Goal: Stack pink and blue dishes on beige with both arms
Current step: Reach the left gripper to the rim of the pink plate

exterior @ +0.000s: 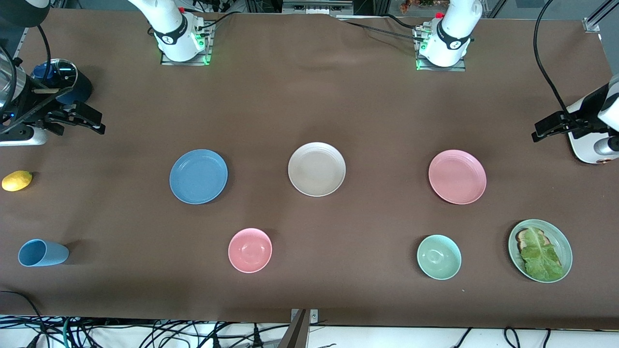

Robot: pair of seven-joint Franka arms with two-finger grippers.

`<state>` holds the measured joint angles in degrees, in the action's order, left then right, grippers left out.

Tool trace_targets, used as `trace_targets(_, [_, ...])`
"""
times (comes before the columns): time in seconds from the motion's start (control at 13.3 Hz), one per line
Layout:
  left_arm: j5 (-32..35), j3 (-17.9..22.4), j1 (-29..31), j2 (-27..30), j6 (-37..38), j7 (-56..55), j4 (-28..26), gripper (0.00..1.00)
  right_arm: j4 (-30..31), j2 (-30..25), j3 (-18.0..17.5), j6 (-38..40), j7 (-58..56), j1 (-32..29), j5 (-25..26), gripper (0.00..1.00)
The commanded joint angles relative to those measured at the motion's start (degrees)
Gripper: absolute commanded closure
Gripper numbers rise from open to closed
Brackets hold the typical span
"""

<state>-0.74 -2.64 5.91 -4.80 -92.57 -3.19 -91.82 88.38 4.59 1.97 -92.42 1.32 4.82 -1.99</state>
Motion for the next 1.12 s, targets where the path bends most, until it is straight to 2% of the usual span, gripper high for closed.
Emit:
trace_targets(0.0, [1.26,-0.09,0.86,-3.98,0.55,0.03,-0.72,0.0,-1.1,0.15,-0.13,0.75,-0.44,0.01,-0.56,0.0])
trace_targets(0.15, [1.35,-0.09,1.03,-6.62,-1.37,0.64,-2.04,0.0,-1.11,0.15,-0.13,0.83,-0.44,0.01,-0.56,0.0])
trace_targets(0.45, [1.96,-0.09,1.47,-2.33,-23.92,2.39,-22.48,0.0,-1.02,0.15,-0.04,0.83,-0.7,-0.08,-0.3,0.0])
trace_targets(0.75, [2.05,-0.27,6.21,-1.27,-43.26,10.83,-38.05,0.0,-1.11,0.15,-0.04,0.75,-0.62,-0.08,-0.39,0.0])
trace_targets(1.05, [2.05,-0.27,9.12,-4.77,-54.71,16.72,-44.4,0.0,-1.11,0.15,-0.04,0.66,-0.7,-0.08,-0.39,0.0])
